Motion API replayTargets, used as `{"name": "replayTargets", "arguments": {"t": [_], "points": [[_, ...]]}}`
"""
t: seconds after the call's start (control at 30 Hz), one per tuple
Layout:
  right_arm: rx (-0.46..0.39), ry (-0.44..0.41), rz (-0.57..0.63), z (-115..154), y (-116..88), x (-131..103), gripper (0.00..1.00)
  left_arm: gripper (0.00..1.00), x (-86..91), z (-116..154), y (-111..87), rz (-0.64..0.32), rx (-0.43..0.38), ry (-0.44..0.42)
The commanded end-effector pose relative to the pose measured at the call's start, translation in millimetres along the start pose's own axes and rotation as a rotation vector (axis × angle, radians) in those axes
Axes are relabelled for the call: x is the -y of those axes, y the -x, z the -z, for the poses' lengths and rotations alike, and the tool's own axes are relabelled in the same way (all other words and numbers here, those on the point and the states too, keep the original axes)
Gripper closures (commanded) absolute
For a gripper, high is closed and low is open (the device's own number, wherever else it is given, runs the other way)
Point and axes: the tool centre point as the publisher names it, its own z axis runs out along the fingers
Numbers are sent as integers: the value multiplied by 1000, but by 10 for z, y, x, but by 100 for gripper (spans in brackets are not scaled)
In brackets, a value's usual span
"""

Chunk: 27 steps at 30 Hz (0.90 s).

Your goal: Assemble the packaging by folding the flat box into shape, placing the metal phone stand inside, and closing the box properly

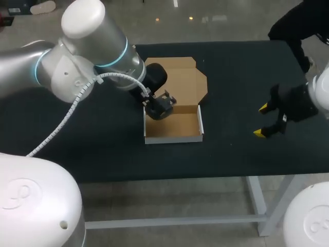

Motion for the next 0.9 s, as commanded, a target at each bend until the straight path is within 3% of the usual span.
{"name": "replayTargets", "arguments": {"t": [0.03, 0.37, 0.9], "points": [[-1, 8, 2, 11, -2, 16, 0, 100, 56, -119, 2, -1, -4, 3], [-1, 8, 2, 11, -2, 16, 0, 100, 148, -283, -99, -17, -14, -4], [-1, 8, 2, 11, -2, 16, 0, 100, 129, -615, -146, -17, -45, -1]]}}
